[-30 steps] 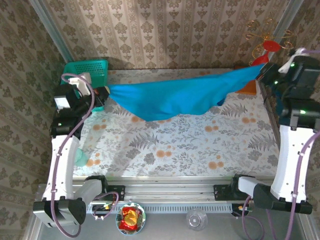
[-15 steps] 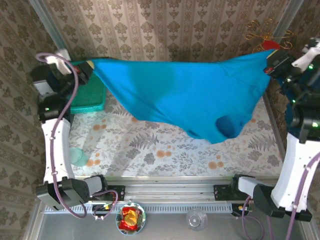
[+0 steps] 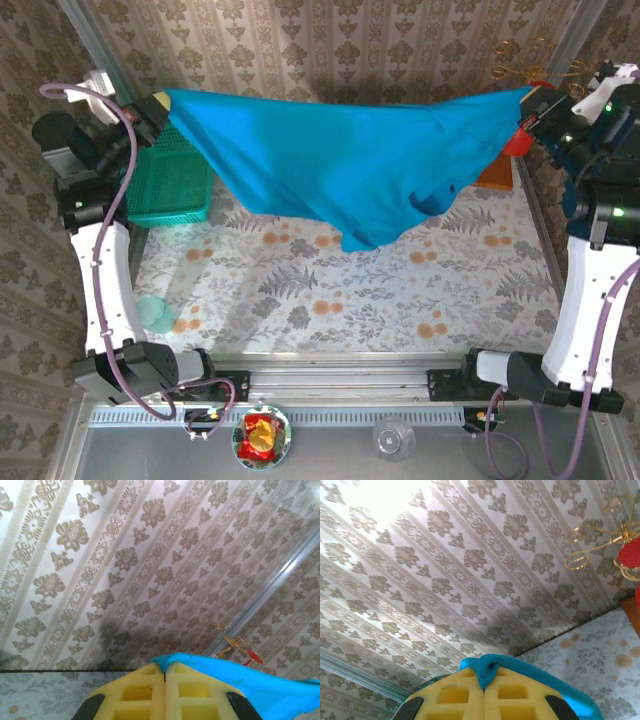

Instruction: Fold the inside-out t-shirt

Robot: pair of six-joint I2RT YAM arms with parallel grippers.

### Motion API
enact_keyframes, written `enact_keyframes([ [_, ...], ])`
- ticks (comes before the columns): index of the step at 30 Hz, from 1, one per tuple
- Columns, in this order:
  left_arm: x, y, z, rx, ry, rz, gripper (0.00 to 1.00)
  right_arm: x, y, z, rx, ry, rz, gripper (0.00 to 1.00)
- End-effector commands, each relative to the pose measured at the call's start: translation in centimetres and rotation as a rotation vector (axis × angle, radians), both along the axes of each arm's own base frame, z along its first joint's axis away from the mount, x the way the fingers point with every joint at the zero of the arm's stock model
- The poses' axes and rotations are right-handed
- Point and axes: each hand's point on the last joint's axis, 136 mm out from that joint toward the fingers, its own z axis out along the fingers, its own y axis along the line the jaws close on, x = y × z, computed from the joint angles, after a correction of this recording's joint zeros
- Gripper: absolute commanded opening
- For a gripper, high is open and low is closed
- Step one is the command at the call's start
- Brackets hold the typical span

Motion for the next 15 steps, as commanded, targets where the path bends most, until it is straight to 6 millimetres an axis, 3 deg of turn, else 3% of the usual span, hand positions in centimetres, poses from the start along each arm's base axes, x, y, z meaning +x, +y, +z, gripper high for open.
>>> enact_keyframes([
  [1,-3.3,-2.0,-1.2,0.023,-0.036,-0.076,0.00,-1.9,-0.6,-0.8,-0.031,-0.016,-0.048,0.00],
  [4,-4.1,-3.4,-8.6,0.019,0.111,-0.098,0.00,-2.5,-0.6,-6.1,-0.024,0.086,-0.055,0.00],
  [7,-5.4,-5.4,-18.2,-0.006,0.328,-0.116,0.00,-2.9,-0.6,-14.2,0.007,0.246,-0.058,0.00],
  [8,-6.1,-6.0,-22.3,-0.005,0.429,-0.116,0.00,-3.1,-0.7,-17.5,0.019,0.318,-0.066,0.00],
  [12,-10.6,-7.2,-35.2,0.082,0.798,-0.062,0.00,-4.8,-1.7,-28.4,0.036,0.551,-0.130,0.00],
  [15,-13.9,-7.8,-40.8,0.134,0.975,-0.065,0.00,-5.7,-2.6,-33.4,0.014,0.646,-0.182,0.00],
])
